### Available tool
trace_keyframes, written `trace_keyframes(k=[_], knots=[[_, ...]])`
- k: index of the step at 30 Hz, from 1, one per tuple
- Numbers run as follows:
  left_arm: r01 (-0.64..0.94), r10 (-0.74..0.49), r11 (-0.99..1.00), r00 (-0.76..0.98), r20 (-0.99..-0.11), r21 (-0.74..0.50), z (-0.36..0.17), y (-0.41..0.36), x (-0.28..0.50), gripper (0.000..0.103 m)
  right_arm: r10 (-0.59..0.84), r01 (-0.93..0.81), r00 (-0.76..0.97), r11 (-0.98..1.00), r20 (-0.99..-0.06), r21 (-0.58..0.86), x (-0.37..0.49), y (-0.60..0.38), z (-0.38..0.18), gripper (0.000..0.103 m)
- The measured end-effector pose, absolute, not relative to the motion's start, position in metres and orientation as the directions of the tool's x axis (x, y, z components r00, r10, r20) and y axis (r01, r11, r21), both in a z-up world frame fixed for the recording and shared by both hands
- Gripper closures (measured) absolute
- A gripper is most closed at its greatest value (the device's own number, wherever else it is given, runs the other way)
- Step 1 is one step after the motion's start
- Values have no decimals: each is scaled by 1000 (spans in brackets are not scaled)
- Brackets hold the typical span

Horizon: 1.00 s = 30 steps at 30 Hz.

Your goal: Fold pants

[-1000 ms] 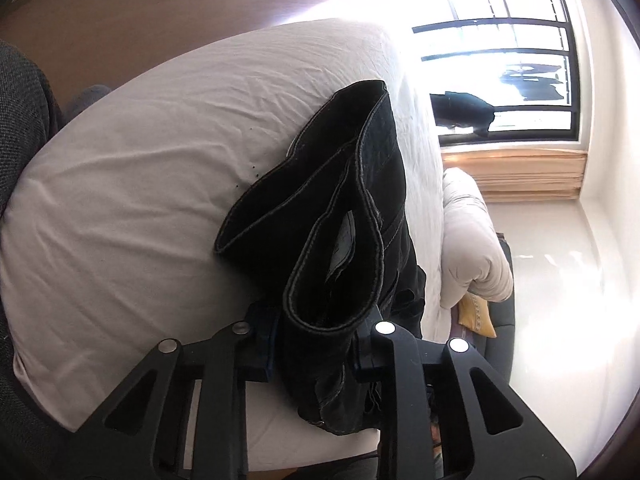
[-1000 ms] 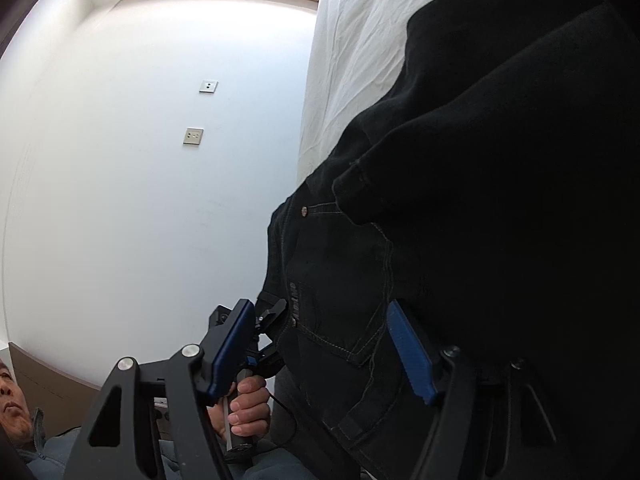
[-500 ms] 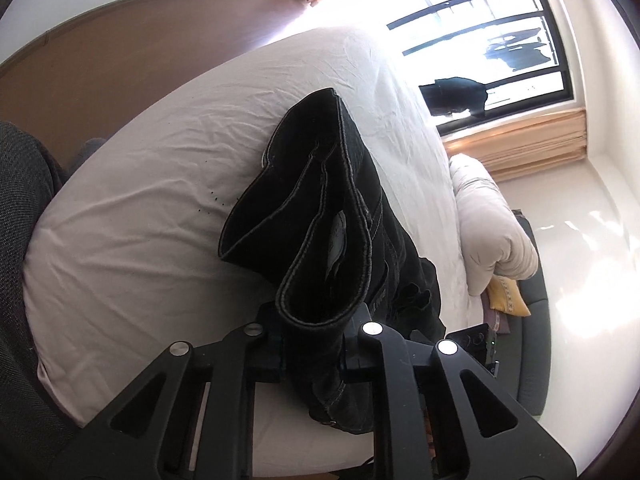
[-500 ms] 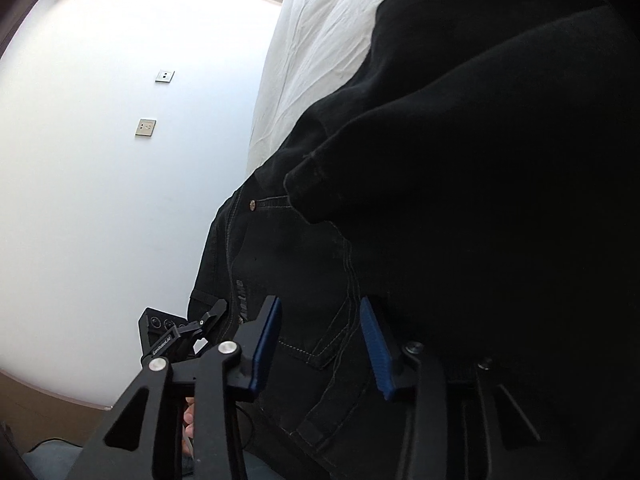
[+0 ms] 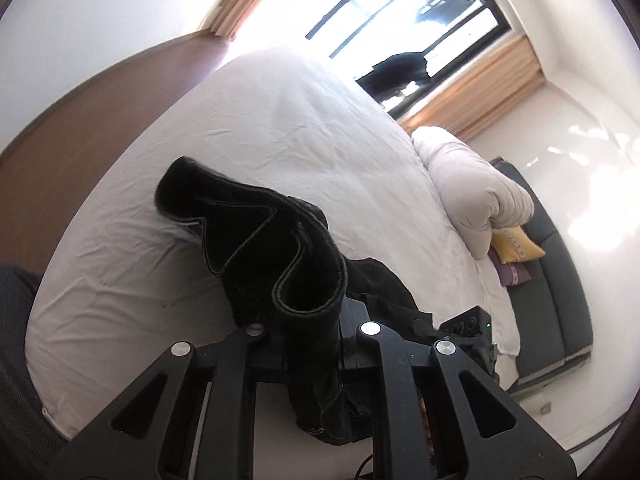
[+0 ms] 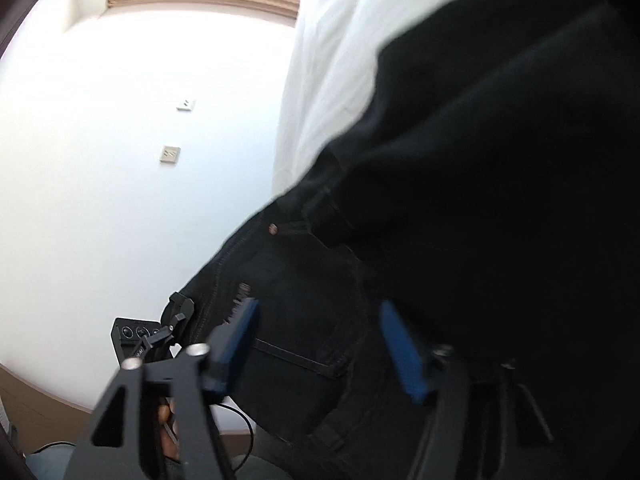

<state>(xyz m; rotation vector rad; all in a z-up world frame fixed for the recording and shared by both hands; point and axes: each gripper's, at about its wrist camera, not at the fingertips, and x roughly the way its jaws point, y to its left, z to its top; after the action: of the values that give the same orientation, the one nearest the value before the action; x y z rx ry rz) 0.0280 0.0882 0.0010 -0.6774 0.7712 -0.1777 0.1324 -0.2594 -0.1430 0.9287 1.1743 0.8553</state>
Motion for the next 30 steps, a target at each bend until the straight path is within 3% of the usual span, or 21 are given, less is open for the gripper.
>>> trace_keyframes(k=[6,12,16,23,25,26,28,30], knots=[[150,-438,872,665,-605,-467,37,-28,58,91,902,-101,267,377,-340,921,140,-329,-98,3],[391,-429,891,557,-711,-231,3,-157,57,91,917,-181,252,358,-309,916,140,-379,-59,2],[481,-425,860,490,-761,-171,-19,-191,48,91,886,-176,217,449,-411,876,138,-381,-62,2],[517,-372,853,511,-775,-69,-16,-222,51,91,870,-146,161,488,-466,861,137,-375,-85,2],[528,-365,848,517,-774,-48,-24,-230,45,91,826,-117,135,562,-547,819,142,-366,-94,15],[533,-359,845,513,-779,-38,-27,-235,44,91,818,-118,117,575,-563,810,143,-362,-99,28],[538,-354,843,513,-782,-29,-28,-240,42,91,811,-155,117,585,-574,796,142,-363,-96,42],[546,-349,838,529,-774,-5,-26,-246,39,91,802,-170,128,598,-584,784,141,-364,-93,70]])
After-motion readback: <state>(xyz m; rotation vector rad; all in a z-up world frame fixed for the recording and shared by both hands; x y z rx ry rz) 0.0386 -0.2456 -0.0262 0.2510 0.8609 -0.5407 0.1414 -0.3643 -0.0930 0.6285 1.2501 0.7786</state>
